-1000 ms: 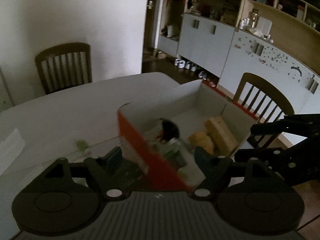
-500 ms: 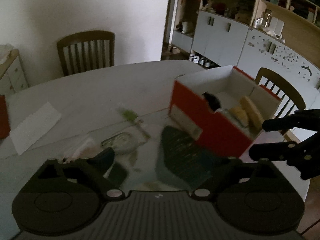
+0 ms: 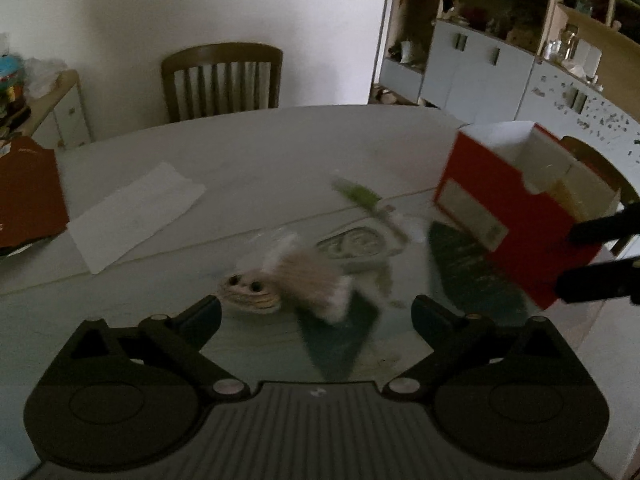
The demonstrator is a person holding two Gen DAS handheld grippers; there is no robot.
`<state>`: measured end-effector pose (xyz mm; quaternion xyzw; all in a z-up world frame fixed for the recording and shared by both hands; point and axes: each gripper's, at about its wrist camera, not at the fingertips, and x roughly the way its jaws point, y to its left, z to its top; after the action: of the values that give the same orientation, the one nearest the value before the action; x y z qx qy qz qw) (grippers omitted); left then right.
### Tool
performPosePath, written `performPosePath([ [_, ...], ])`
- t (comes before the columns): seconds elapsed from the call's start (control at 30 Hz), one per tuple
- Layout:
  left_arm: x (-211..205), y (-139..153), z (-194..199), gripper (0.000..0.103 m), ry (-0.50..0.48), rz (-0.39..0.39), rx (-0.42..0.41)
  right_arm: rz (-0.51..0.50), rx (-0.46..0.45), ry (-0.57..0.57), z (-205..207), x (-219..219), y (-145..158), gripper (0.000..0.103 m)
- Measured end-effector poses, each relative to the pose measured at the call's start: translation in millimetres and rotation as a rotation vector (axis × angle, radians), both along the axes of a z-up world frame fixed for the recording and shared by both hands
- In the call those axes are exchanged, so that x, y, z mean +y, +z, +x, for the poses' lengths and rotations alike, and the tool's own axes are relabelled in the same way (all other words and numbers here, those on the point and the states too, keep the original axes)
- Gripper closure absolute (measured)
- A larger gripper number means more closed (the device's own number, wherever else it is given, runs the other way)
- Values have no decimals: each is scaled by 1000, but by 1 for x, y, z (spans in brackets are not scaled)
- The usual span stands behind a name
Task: Organize objects
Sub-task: 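Withdraw both tools from the shoebox back toward the remaining clutter, then grasp the cartoon-face cookie with left tool while right tool grasps the cotton swab bag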
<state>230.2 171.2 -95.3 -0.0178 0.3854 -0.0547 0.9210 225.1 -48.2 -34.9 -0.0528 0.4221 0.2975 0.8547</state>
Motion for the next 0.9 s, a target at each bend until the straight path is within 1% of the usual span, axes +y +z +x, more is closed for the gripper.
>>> performPosePath([
  [0.2,25,-22,12,1,16,76,22,-23,28,14,15,28,-11,16],
  [0.4,41,-36,25,1,-5,83,38,-101,45,39,30,57,-31,17],
  [0.6,43,-43,37,1,-53,95,37,-102,76,69,46,77,-42,17],
  [0.73,43,-46,45,1,-59,100,38,-61,105,59,61,88,-44,17],
  [0.9,39,-51,52,1,-69,111,22,-60,120,75,73,104,-51,17],
])
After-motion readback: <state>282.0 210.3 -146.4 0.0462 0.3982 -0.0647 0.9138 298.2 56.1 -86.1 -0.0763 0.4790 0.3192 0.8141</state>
